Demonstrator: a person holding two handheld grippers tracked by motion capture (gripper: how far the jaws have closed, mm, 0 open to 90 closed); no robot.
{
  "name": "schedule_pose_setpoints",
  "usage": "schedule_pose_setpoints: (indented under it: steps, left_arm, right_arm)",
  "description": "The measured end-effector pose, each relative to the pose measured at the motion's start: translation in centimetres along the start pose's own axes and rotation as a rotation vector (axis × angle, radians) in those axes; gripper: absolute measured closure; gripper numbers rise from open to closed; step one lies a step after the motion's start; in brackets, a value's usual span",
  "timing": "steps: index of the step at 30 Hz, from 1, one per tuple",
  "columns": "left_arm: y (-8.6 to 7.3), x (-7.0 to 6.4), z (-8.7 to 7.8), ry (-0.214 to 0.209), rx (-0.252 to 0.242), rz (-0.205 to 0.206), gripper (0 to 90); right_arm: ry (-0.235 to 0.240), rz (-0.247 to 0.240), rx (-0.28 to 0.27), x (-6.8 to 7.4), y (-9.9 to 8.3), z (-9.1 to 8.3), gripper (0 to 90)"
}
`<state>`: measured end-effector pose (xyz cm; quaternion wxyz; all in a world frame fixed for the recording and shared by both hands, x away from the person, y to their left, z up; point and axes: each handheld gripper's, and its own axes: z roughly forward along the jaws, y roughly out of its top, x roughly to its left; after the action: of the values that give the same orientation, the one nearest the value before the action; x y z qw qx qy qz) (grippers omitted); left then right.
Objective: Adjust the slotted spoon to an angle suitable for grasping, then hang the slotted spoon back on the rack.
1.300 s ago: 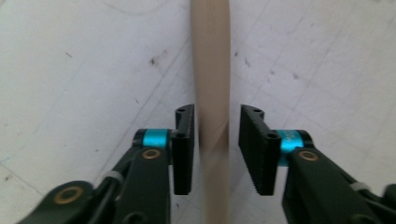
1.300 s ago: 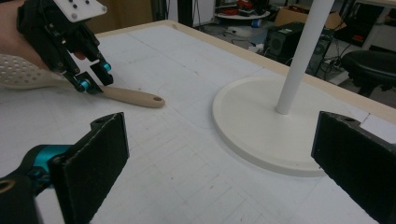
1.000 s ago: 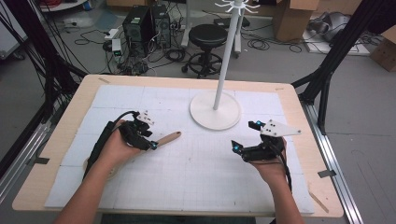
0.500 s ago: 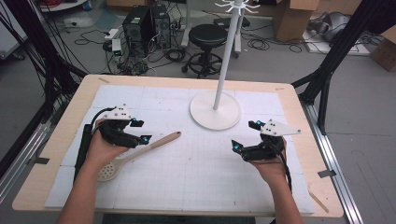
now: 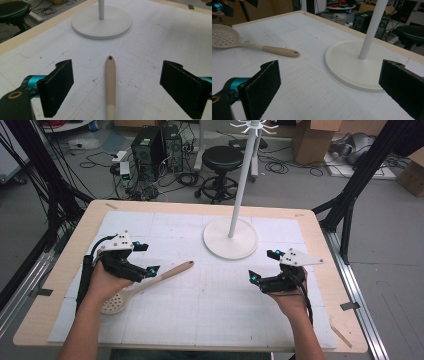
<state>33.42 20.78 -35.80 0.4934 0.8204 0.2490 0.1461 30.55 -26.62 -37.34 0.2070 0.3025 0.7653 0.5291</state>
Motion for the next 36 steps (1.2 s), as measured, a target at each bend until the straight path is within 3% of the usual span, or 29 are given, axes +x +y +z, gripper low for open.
schedule_pose_setpoints:
  steps: [8,13,18,20,21,26,28,29,30,32,34,35,36]
  left_arm:
    - [-0.2,0.3,0.4,0.006,0.027,-0.009,11.6]
    - [-0.4,0.5,0.9,0.034,0.077,-0.016,11.6]
    - [-0.5,0.6,1.7,0.027,0.110,-0.028,11.6]
    - [-0.6,0.6,2.4,0.039,0.143,-0.026,11.6]
    - [-0.8,0.5,3.0,0.037,0.185,-0.020,11.6]
    - [-1.1,0.4,4.2,0.037,0.240,-0.027,12.4]
    - [-1.3,0.4,5.0,0.031,0.285,-0.034,13.5]
    - [-1.6,0.4,5.9,0.028,0.330,-0.045,15.1]
    - [-1.6,0.4,5.9,0.028,0.330,-0.045,16.1]
    - [-1.9,0.4,7.2,0.038,0.412,-0.029,17.9]
    - [-2.0,0.4,7.5,0.032,0.430,-0.030,20.8]
    - [-2.1,0.3,7.8,-0.010,0.457,-0.023,41.6]
    - [-2.1,0.3,8.0,-0.013,0.480,-0.018,44.3]
  right_arm:
    - [-0.002,0.000,-0.010,-0.1,0.1,-0.3,2.5]
    - [-0.005,0.006,-0.012,-0.2,0.0,-0.5,2.5]
    - [-0.006,-0.003,0.003,0.0,-0.1,-0.5,2.5]
    - [-0.007,-0.012,0.004,-0.1,-0.2,-0.6,2.5]
    - [-0.014,-0.003,-0.005,-0.2,-0.2,-0.9,2.5]
    - [-0.014,0.003,-0.023,-0.5,-0.1,-1.3,2.5]
    - [-0.012,0.007,-0.027,-0.7,-0.1,-1.3,2.5]
    - [-0.011,0.008,-0.032,-0.8,-0.1,-1.3,2.5]
    - [-0.011,0.008,-0.032,-0.8,-0.1,-1.3,2.5]
    - [-0.012,0.015,-0.045,-1.0,0.0,-1.4,2.5]
    - [-0.012,0.017,-0.048,-1.0,0.0,-1.4,2.5]
    - [-0.014,0.021,-0.048,-1.1,0.0,-1.5,2.5]
    - [-0.015,0.022,-0.047,-1.1,-0.1,-1.5,2.5]
